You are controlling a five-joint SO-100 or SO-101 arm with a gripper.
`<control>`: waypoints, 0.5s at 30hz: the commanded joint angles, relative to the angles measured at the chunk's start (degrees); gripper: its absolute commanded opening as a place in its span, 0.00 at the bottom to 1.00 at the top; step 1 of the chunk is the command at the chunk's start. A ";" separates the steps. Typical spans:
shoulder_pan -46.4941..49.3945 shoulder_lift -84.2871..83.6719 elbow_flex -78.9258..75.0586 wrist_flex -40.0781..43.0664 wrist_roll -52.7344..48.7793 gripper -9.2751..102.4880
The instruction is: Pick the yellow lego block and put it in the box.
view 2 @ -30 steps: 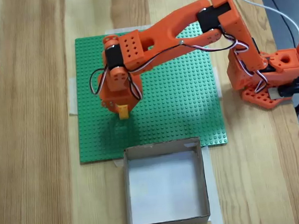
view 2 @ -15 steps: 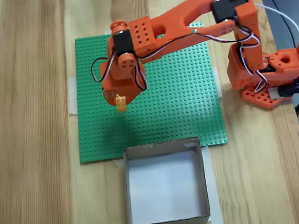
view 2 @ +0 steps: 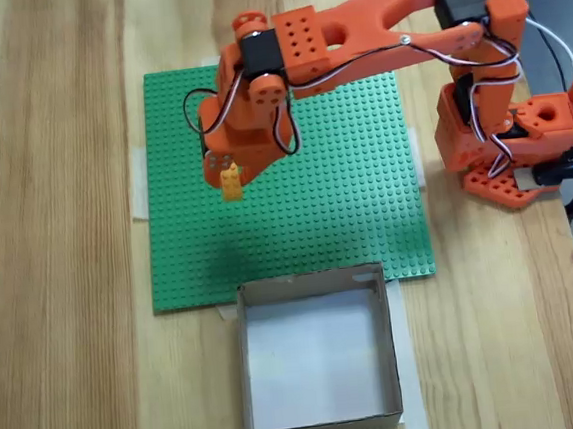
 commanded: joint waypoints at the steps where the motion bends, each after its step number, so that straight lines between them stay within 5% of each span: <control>1: -0.18 4.92 0.44 0.18 -0.53 0.09; 15: -2.20 14.15 2.81 1.93 -1.49 0.10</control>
